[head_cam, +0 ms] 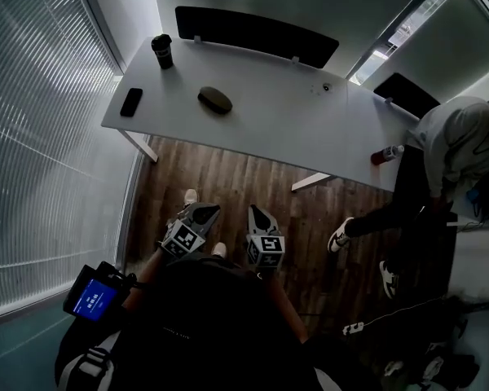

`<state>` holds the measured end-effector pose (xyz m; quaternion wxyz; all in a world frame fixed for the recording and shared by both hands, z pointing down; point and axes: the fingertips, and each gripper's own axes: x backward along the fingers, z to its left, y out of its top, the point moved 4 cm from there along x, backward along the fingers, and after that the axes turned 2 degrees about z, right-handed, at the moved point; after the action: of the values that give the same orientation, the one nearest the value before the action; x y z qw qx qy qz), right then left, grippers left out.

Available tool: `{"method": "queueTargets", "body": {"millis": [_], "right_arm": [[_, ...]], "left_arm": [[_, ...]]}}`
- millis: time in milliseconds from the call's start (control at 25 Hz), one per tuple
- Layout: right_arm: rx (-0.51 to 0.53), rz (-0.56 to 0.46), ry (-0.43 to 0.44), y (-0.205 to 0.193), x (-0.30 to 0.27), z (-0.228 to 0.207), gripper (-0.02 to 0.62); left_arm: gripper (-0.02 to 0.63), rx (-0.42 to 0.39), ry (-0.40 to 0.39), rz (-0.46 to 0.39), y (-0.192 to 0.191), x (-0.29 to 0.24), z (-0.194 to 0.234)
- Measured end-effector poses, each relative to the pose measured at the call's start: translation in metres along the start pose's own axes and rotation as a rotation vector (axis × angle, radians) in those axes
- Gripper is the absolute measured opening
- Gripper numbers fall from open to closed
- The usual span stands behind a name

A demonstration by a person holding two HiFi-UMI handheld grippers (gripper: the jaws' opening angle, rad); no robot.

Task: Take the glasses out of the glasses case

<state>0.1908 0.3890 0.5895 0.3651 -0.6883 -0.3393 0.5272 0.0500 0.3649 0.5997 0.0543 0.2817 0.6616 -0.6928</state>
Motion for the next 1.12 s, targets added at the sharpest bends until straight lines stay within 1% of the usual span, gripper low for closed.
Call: {"method": "queueTargets", "body": {"millis": [160,240,360,480,600,800,920,1120], "right_arm": [[0.027,0.011,-0.014,0.021,-0.027,-0.003,0.006],[0.045,0.006,-0.01,0.035,-0.045,-0.002,0.006],[0.045,-0.007,0.008,0.056,-0.074,0.004,0.006],[0.062,0.02,0.008,0.078,-0.1,0.011,0.006],[0.084,0.049,0.006,0.096,-0.128,0.02,0.006],[0.11,0.06,0.031,0.123,-0.177,0.04,0.006],[0.12,0.098,0.027,0.13,-0.21,0.05,0.006],[0.138,0.091,0.071,0.153,-0.266,0.069,0.006]], "left_arm": [[0.006,0.054,0.009,-0.051,0.023,-0.01,0.037],[0.006,0.062,0.009,-0.066,0.026,-0.016,0.059],[0.006,0.077,0.017,-0.074,0.029,-0.019,0.096],[0.006,0.117,0.032,-0.083,0.031,-0.019,0.132],[0.006,0.137,0.036,-0.079,0.027,-0.019,0.165],[0.006,0.153,0.016,-0.071,0.017,-0.02,0.212],[0.006,0.161,0.002,-0.065,0.008,-0.023,0.241],[0.006,0.177,-0.042,-0.077,-0.001,-0.025,0.289]]}}
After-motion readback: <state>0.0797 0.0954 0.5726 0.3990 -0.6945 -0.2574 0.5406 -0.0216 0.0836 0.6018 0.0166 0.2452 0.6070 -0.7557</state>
